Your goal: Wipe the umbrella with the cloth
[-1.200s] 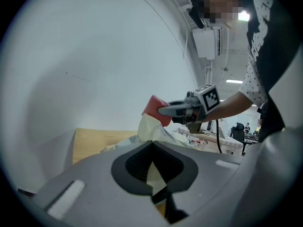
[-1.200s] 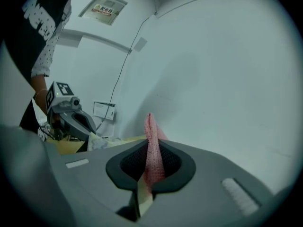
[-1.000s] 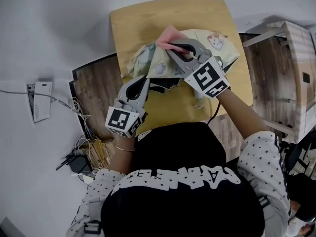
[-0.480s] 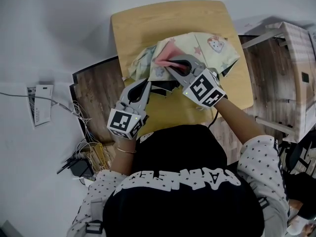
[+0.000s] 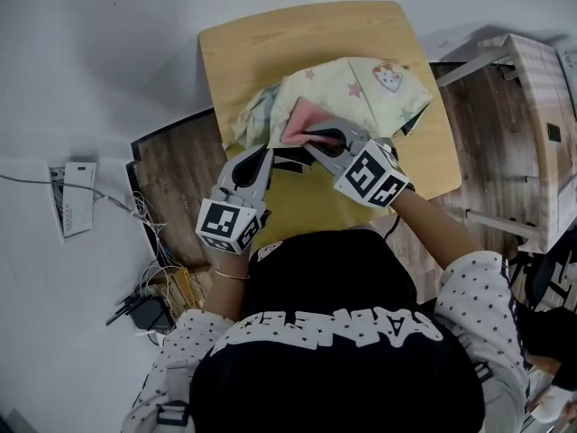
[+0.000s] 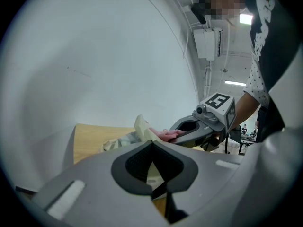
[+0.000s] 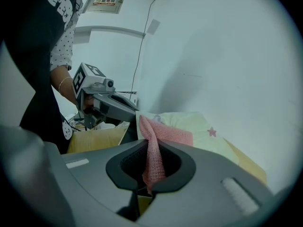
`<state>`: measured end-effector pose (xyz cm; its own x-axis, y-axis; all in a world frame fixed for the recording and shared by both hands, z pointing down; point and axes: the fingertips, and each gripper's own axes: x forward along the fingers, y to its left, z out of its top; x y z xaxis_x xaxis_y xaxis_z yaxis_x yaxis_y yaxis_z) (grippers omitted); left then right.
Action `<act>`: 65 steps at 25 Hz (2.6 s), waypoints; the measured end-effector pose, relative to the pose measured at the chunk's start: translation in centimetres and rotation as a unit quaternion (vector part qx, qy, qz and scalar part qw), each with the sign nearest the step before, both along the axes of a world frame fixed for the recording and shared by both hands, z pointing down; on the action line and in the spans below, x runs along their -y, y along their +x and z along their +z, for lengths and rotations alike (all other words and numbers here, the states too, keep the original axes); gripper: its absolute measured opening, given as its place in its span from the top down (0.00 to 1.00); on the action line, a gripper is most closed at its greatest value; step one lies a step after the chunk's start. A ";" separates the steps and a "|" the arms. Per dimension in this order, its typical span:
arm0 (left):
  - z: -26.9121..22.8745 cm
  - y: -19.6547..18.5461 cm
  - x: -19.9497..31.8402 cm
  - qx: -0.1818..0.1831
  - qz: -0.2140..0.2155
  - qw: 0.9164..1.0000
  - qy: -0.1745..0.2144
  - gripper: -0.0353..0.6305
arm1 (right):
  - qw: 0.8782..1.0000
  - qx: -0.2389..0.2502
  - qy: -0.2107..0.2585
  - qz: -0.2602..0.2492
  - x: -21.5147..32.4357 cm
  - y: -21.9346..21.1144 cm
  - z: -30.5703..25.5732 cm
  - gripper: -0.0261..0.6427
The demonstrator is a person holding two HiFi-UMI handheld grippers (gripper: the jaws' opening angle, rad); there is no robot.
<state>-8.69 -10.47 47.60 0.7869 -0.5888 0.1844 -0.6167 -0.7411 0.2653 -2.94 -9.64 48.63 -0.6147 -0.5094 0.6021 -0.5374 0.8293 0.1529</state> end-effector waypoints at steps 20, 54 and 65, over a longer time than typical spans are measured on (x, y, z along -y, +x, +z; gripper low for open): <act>0.4 -0.4 0.1 -0.002 -0.041 0.999 -0.009 0.94 | 0.991 0.071 0.101 0.060 3.4 6.6 -8.6 0.91; 0.5 -0.9 0.4 0.039 -0.119 0.992 -0.022 0.94 | 0.998 -0.004 0.025 -0.055 3.0 8.0 -0.2 0.91; 0.6 -0.8 0.4 0.037 -0.114 0.993 -0.024 0.94 | 0.998 -0.008 0.006 -0.060 0.8 9.1 0.6 0.91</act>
